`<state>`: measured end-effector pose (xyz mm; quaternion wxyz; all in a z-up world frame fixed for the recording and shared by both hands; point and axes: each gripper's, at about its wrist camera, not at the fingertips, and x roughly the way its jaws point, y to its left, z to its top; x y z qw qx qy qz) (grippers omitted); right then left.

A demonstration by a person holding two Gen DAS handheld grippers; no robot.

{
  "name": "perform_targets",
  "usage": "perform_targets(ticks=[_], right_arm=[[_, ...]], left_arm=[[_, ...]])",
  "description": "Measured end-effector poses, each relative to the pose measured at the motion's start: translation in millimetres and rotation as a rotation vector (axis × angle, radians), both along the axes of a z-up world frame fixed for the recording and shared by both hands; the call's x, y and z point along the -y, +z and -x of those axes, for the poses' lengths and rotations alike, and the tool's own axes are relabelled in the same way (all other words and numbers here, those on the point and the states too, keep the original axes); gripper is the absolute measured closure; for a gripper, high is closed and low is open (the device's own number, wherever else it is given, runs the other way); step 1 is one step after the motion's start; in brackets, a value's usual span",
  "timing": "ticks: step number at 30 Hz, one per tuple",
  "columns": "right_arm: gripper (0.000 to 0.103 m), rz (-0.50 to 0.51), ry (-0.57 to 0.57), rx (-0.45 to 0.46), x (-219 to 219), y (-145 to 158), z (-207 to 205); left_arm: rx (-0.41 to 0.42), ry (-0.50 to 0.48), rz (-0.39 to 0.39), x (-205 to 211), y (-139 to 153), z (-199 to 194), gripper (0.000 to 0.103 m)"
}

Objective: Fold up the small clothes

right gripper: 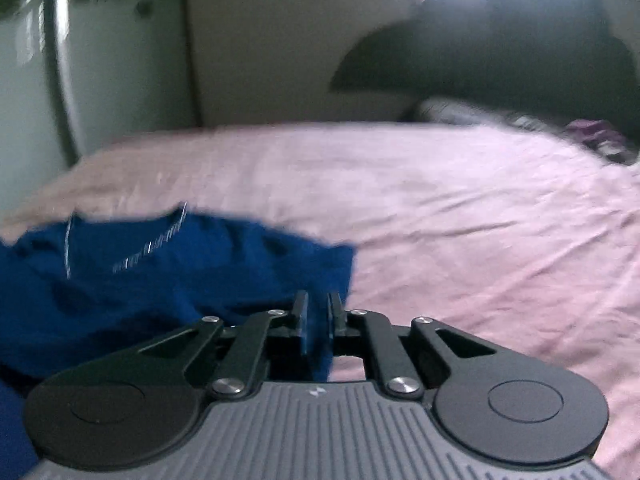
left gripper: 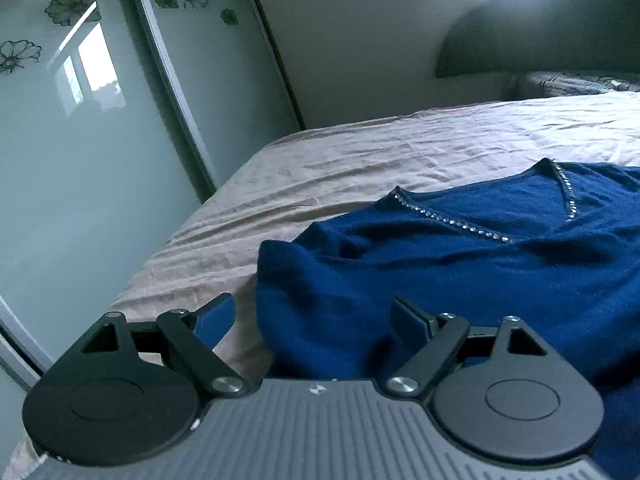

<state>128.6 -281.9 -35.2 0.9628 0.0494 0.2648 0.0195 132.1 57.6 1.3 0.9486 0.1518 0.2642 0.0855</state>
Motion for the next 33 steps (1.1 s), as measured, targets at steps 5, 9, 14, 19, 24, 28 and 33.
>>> perform_targets(ticks=[5, 9, 14, 19, 24, 28, 33], right_arm=[[0.094, -0.023, 0.142, -0.030, -15, -2, 10], [0.093, -0.058, 0.101, -0.105, -11, -11, 7], [0.081, -0.069, 0.107, -0.036, -18, 12, 51], [0.022, -0.042, 0.228, -0.054, -42, 13, 93], [0.022, 0.066, 0.237, -0.108, -61, 3, 132], [0.019, 0.016, 0.242, -0.103, -65, 10, 163], [0.010, -0.053, 0.242, -0.109, -76, 20, 191]], left_arm=[[-0.054, -0.015, -0.070, 4, -11, 2, 0.014], [-0.063, -0.021, -0.040, 0, -8, 13, 0.014], [-0.050, -0.018, -0.018, 0, 1, 38, 0.014], [-0.041, -0.039, 0.046, 3, 12, 75, 0.013], [-0.043, -0.058, 0.109, 5, 21, 123, 0.011], [-0.034, -0.071, 0.149, 8, 26, 161, 0.006], [-0.074, -0.068, 0.193, 10, 29, 187, 0.005]])
